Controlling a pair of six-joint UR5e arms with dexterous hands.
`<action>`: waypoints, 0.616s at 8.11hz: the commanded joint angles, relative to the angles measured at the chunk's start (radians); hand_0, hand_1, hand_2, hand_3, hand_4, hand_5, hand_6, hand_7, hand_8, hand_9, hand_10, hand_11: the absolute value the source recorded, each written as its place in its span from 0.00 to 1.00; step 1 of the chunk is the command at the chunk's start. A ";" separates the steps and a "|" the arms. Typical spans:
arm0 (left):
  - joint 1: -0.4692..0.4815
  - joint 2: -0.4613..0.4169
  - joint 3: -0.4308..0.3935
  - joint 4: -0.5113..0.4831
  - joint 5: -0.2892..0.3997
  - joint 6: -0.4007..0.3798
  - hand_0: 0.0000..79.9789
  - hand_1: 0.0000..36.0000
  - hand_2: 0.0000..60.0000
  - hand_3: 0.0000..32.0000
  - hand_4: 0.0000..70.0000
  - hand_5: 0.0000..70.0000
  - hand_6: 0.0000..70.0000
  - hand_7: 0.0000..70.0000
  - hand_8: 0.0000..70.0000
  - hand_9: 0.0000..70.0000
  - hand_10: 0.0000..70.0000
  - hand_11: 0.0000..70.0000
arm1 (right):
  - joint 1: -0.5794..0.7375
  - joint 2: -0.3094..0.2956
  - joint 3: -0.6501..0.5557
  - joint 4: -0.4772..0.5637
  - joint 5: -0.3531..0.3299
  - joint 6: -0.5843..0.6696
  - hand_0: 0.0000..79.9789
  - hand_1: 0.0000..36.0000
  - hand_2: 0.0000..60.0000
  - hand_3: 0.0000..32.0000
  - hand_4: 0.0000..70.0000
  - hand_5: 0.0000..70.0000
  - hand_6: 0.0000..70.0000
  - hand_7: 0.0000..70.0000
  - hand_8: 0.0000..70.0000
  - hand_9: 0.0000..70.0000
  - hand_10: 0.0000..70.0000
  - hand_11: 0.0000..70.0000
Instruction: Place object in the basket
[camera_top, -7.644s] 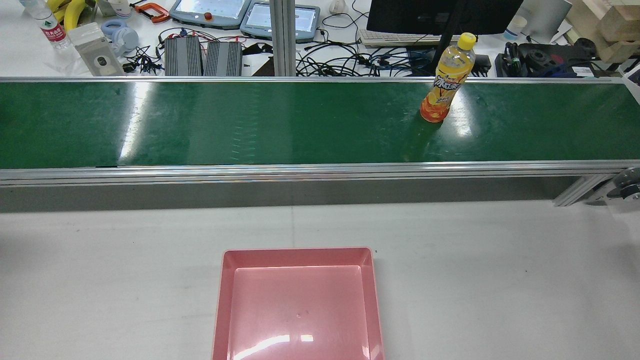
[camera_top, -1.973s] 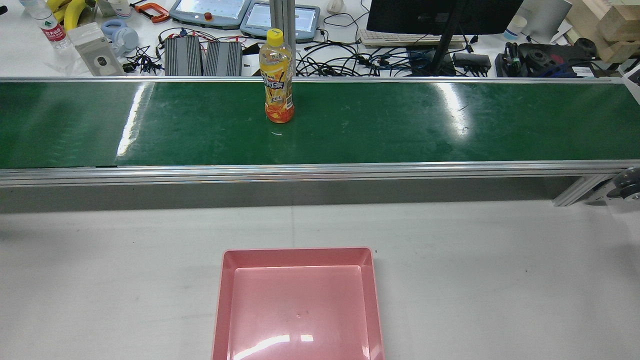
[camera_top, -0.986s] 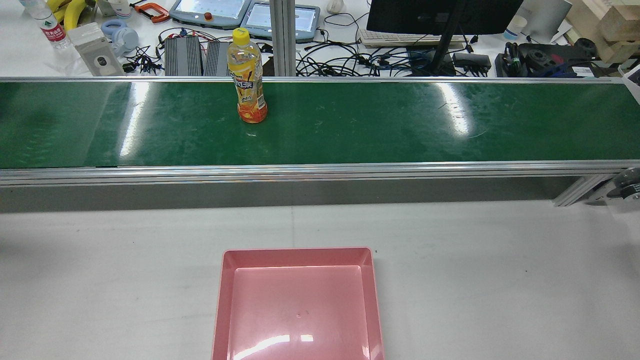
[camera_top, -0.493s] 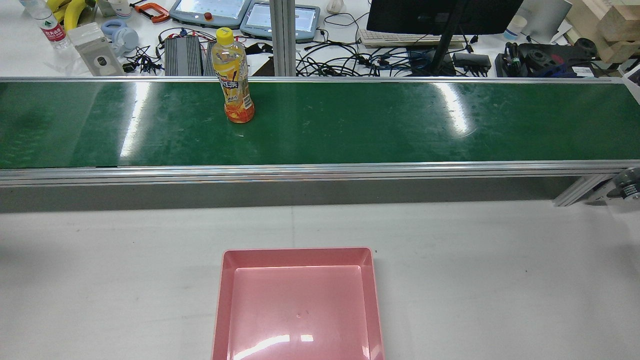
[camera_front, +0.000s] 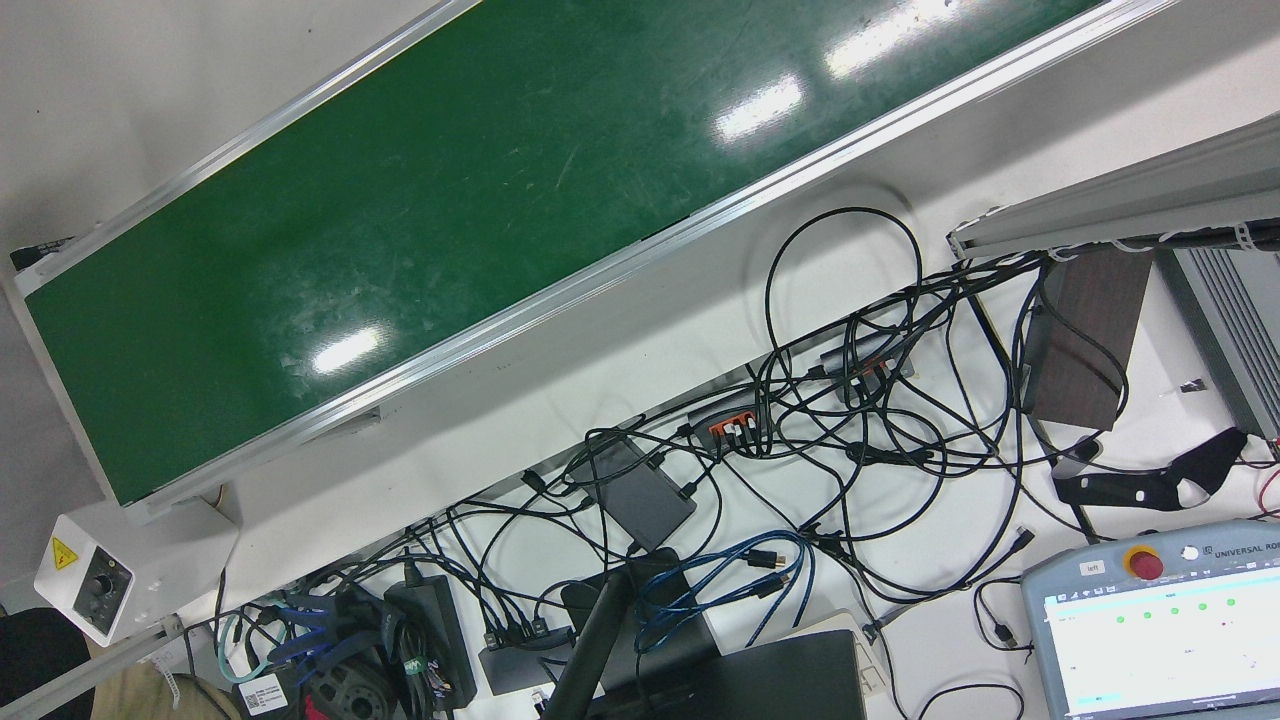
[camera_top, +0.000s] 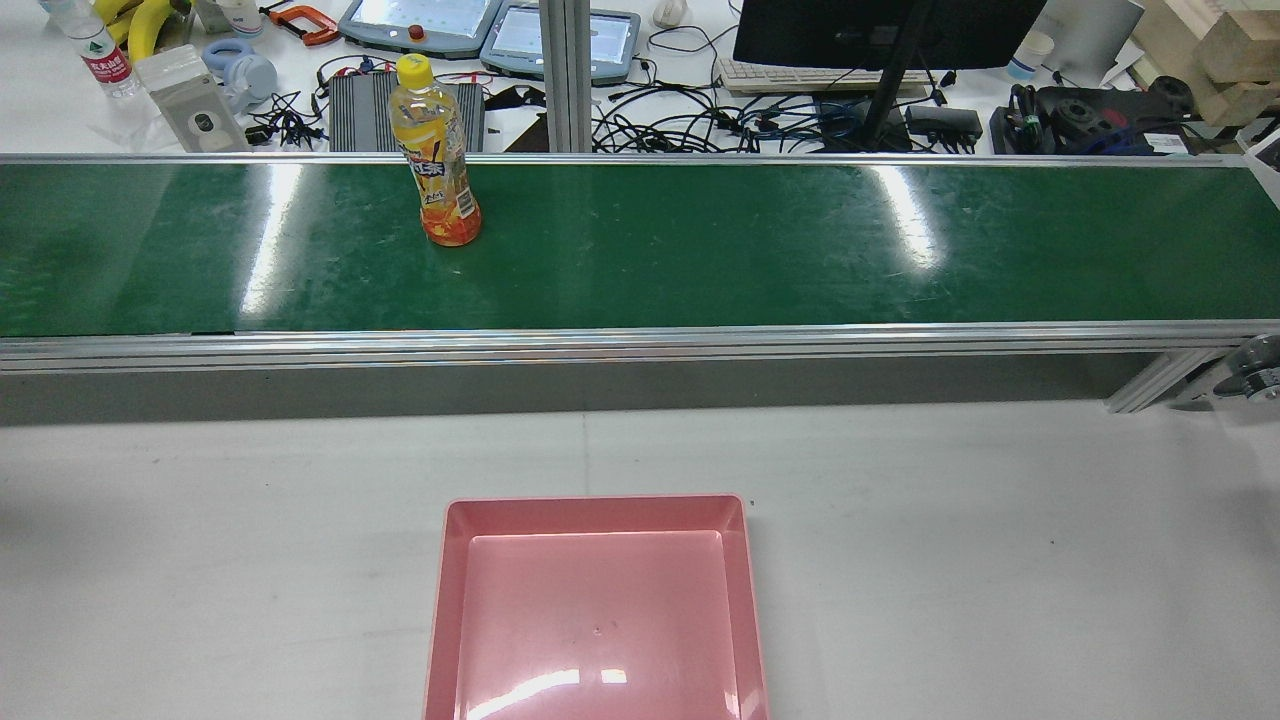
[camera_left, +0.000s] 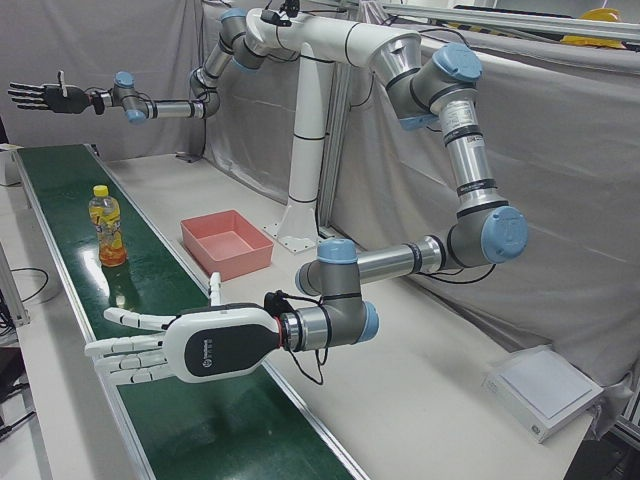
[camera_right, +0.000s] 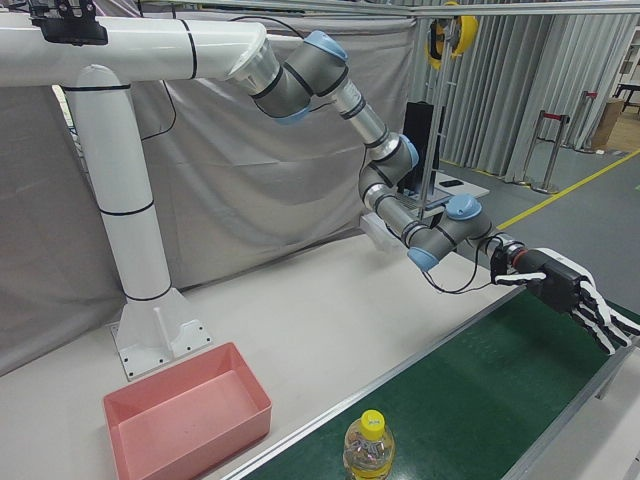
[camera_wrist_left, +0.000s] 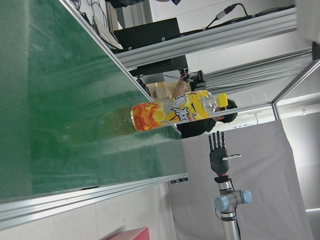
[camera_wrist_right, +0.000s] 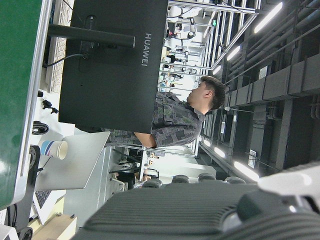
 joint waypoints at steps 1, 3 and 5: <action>-0.010 0.020 -0.051 0.023 0.001 -0.008 0.75 0.03 0.00 0.20 0.35 0.20 0.07 0.02 0.08 0.09 0.10 0.17 | 0.000 0.000 0.000 0.000 0.000 0.000 0.00 0.00 0.00 0.00 0.00 0.00 0.00 0.00 0.00 0.00 0.00 0.00; -0.031 0.020 -0.057 0.022 0.003 -0.013 0.76 0.05 0.00 0.14 0.36 0.22 0.07 0.02 0.08 0.10 0.11 0.17 | 0.000 0.000 0.000 0.000 0.000 0.000 0.00 0.00 0.00 0.00 0.00 0.00 0.00 0.00 0.00 0.00 0.00 0.00; -0.054 0.010 -0.061 0.031 0.004 -0.013 0.77 0.07 0.00 0.11 0.36 0.23 0.07 0.03 0.08 0.10 0.11 0.18 | 0.000 0.000 0.000 0.000 0.000 0.000 0.00 0.00 0.00 0.00 0.00 0.00 0.00 0.00 0.00 0.00 0.00 0.00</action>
